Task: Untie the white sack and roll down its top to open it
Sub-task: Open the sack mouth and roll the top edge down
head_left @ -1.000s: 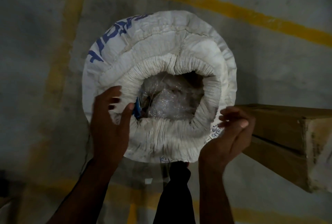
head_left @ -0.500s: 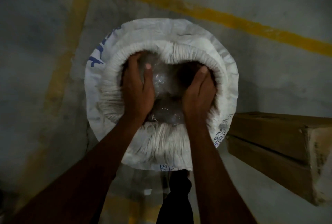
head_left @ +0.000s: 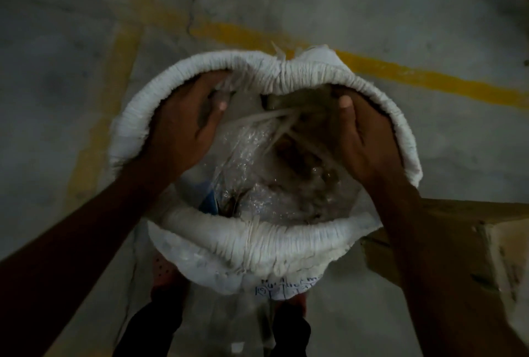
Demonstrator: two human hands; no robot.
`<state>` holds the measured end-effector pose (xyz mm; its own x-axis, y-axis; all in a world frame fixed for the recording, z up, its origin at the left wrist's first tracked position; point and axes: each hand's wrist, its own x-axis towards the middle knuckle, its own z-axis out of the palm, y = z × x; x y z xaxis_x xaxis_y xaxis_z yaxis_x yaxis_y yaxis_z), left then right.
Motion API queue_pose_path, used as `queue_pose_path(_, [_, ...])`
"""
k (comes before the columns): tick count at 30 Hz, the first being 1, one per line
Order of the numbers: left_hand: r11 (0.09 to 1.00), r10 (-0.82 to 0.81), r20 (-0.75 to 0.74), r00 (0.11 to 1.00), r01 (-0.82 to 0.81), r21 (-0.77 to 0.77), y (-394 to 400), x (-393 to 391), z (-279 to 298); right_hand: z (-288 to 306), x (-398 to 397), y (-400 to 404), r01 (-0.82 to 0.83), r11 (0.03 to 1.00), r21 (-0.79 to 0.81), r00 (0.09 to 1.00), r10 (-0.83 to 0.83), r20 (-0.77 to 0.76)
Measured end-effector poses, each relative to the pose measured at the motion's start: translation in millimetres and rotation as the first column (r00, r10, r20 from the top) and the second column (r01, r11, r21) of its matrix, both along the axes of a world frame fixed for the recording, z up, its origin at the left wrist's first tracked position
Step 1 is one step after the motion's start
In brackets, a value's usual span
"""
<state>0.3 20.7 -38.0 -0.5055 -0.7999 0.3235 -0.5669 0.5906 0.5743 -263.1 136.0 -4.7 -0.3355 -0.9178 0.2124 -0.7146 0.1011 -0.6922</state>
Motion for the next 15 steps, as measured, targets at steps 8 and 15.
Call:
queue_pose_path(8, [0.983, -0.052, 0.038, 0.998, 0.044, 0.176, 11, -8, -14, -1, 6, 3, -0.035, 0.999, 0.022, 0.998, 0.034, 0.047])
queue_pose_path(15, [0.917, 0.205, -0.206, 0.957, -0.114, 0.382, -5, -46, 0, -2, 37, -25, 0.189, 0.981, 0.030, 0.897, -0.185, 0.401])
